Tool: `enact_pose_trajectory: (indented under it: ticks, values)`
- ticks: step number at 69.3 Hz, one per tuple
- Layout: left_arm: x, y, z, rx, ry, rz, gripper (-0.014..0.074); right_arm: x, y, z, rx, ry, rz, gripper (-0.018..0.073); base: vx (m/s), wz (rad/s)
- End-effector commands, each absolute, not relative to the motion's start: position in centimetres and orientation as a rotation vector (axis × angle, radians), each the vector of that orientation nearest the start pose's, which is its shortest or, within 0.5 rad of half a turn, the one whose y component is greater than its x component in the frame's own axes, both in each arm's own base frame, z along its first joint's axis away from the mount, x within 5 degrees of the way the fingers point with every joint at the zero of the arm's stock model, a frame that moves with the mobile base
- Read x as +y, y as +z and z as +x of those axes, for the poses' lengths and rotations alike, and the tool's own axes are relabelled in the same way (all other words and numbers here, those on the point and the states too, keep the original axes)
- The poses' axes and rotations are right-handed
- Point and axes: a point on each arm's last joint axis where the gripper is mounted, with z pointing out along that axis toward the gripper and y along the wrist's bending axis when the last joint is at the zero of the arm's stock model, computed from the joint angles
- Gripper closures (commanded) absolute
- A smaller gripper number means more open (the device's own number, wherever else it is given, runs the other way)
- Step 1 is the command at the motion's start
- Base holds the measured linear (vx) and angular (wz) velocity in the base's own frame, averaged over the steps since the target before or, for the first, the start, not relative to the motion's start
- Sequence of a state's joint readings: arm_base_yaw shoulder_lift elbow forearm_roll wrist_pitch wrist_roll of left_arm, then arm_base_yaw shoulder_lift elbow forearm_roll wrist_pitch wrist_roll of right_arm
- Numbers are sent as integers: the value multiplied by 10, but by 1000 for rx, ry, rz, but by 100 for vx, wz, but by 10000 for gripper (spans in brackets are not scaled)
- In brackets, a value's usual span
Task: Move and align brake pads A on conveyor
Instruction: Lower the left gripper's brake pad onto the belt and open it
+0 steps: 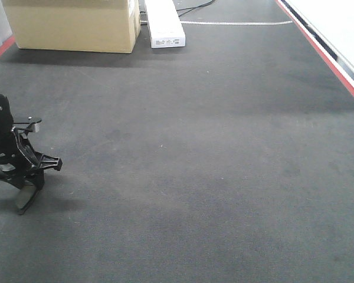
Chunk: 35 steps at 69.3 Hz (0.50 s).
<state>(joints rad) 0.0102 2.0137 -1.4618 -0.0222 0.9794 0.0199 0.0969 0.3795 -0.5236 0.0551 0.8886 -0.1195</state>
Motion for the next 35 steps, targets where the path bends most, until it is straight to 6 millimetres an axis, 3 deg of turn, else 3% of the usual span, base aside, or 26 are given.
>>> enact_pose_trajectory:
  ticks: [1,24,35]
  values:
    - [-1,209,402,2927,-33,12,483,9,301,67,2111,35,-216,566,0,0]
    - [-2,218,401,2903,-38,48,67,9,301,67,2111,35,-216,566,0,0]
    - [-2,226,400,2867,-35,59,-27,9,301,67,2111,35,-216,566,0,0]
